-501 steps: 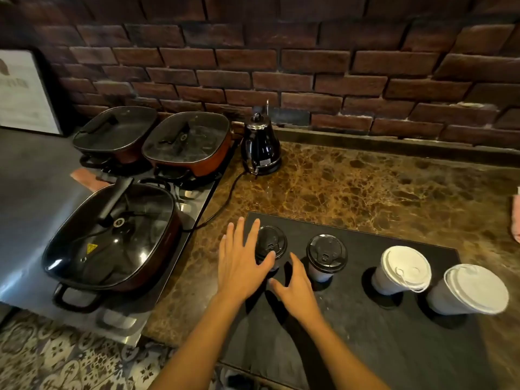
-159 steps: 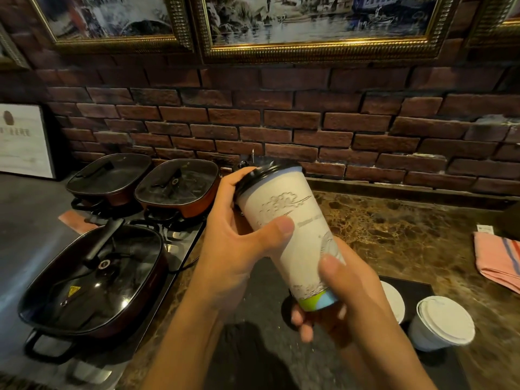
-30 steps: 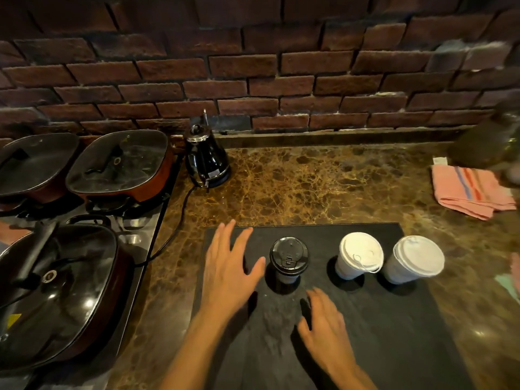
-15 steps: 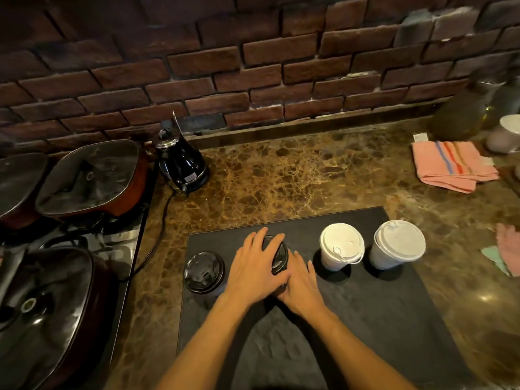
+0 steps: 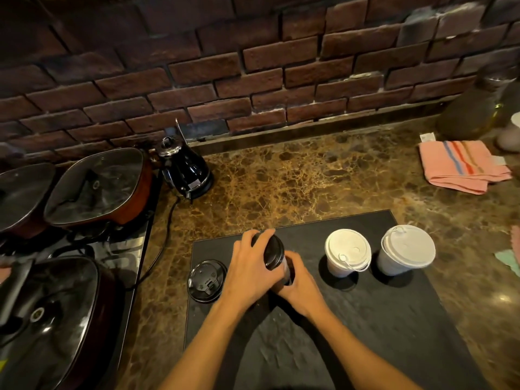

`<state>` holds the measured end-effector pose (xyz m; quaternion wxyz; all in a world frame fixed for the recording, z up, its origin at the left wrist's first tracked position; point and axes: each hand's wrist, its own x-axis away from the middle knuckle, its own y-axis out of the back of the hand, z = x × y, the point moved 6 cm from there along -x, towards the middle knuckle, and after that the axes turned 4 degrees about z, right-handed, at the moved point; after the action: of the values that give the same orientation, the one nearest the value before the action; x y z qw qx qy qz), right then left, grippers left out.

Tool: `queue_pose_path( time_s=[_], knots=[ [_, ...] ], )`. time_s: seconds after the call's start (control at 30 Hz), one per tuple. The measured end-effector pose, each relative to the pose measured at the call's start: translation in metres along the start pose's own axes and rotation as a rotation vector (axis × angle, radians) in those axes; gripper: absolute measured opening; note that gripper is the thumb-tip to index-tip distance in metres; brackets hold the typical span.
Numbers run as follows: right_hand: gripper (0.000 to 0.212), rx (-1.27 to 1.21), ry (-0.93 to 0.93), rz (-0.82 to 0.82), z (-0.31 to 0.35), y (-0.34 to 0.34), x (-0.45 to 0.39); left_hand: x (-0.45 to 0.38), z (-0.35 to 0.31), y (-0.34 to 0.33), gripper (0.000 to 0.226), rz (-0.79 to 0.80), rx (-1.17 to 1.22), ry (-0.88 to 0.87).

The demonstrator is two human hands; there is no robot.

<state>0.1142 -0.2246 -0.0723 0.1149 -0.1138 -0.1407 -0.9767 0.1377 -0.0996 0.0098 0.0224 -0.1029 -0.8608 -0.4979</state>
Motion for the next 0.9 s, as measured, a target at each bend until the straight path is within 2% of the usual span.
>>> queue_pose_path(
  time_s=[0.13, 0.23, 0.33, 0.4, 0.5, 0.6, 0.77, 0.9],
  knots=[
    [0.065, -0.198, 0.104, -0.077, 0.035, 0.014, 0.020, 0.008, -0.008, 0.046, 0.067, -0.072, 0.250, 0.013],
    [0.063, -0.388, 0.137, -0.116, 0.059, 0.020, 0.037, 0.019, -0.016, 0.076, 0.063, -0.046, 0.456, -0.013],
    [0.038, -0.720, 0.110, -0.124, 0.082, 0.017, 0.051, 0.031, -0.028, 0.096, 0.063, 0.004, 0.501, -0.059],
    [0.023, -0.813, 0.068, -0.183, 0.092, 0.017, 0.056, 0.041, -0.039, 0.106, 0.056, 0.041, 0.497, -0.088],
    [0.025, -0.857, 0.055, -0.253, 0.106, 0.021, 0.064, 0.052, -0.060, 0.125, 0.046, 0.035, 0.521, -0.125],
    [0.027, -0.843, 0.103, -0.286, 0.123, 0.022, 0.073, 0.060, -0.077, 0.147, 0.047, -0.043, 0.530, -0.166],
    [0.031, -0.862, 0.156, -0.342, 0.151, 0.042, 0.087, 0.072, -0.098, 0.157, 0.043, -0.045, 0.438, -0.291],
    [0.025, -0.851, 0.209, -0.385, 0.167, 0.052, 0.093, 0.081, -0.105, 0.160, 0.044, -0.114, 0.472, -0.371]
  ],
)
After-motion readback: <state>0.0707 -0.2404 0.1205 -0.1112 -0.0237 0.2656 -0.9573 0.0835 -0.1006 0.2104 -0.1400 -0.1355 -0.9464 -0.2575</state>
